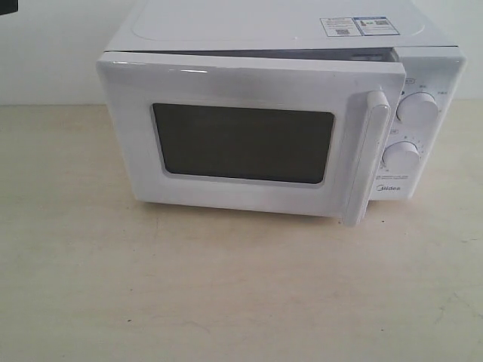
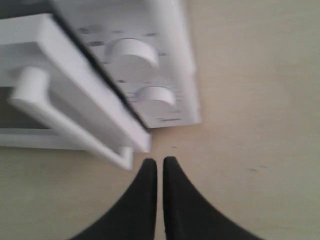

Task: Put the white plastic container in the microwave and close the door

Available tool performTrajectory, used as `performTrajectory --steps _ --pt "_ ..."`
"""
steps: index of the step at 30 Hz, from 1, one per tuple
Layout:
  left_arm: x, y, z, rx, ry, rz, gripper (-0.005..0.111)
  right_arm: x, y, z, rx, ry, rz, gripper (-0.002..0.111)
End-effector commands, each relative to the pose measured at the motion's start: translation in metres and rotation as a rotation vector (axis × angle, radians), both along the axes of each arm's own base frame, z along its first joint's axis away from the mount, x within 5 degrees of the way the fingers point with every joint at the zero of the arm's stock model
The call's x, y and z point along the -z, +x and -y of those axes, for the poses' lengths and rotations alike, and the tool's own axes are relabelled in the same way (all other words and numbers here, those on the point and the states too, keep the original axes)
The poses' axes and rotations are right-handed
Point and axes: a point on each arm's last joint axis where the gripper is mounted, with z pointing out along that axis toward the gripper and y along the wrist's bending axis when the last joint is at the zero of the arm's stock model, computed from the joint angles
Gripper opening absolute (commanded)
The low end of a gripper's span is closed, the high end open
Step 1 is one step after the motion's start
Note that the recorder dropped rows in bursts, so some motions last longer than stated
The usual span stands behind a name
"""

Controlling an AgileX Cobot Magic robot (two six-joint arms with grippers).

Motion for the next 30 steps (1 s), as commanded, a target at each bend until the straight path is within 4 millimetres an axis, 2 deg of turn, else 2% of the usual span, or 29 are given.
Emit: performTrajectory --steps 1,3,5,9,12,14,19,26,30 --pt "-0.001 -0.003 -0.001 0.002 -0.006 0.0 0.004 -0.017 0.002 -0.022 -0.17 0.197 0.142 0.0" --pt "-0.001 -0.003 -0.001 0.002 -0.006 0.0 0.004 -0.024 0.001 -0.032 -0.241 0.284 0.185 0.0" --pt "-0.001 -0.003 -0.001 0.002 -0.006 0.0 0.004 -0.027 -0.001 -0.045 -0.304 0.301 0.211 0.0" --pt "-0.001 -0.003 -0.001 0.002 -0.006 0.0 0.004 -0.028 -0.001 -0.07 -0.361 0.288 0.256 0.0" --pt "-0.001 -0.003 -0.001 0.002 -0.006 0.0 0.004 -0.022 0.008 -0.087 -0.361 0.252 0.271 0.0" --pt "-0.001 -0.003 -0.001 0.002 -0.006 0.0 0.004 -0.015 0.016 -0.094 -0.333 0.226 0.273 0.0" --pt "-0.001 -0.003 -0.001 0.002 -0.006 0.0 0.004 0.009 0.049 -0.098 -0.23 0.13 0.239 0.0" --pt "-0.001 -0.003 -0.001 0.002 -0.006 0.0 0.004 0.008 0.084 -0.11 -0.194 0.104 0.242 0.0" --pt "-0.001 -0.003 -0.001 0.002 -0.006 0.0 0.004 0.019 0.102 -0.113 -0.154 0.069 0.228 0.0"
